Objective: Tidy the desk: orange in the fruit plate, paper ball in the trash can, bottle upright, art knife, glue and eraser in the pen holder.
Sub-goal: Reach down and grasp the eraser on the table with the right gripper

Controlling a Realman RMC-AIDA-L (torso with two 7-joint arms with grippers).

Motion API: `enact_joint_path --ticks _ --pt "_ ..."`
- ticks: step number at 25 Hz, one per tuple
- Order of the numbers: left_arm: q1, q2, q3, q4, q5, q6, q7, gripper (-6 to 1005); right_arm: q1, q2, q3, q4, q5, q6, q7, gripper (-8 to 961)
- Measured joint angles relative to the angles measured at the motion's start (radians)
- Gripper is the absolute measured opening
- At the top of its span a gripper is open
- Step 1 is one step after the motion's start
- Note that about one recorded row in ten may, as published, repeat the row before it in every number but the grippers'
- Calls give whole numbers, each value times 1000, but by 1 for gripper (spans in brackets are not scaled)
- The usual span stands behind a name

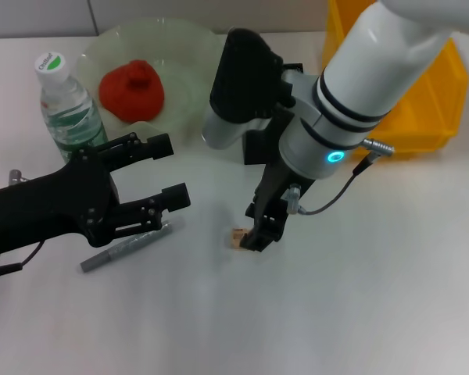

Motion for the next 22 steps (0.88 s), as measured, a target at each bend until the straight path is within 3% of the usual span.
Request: enact_joint_path --ticks 22 --pt "7 0 0 -1 0 1 1 777 -5 0 -91 70 58 113 1 450"
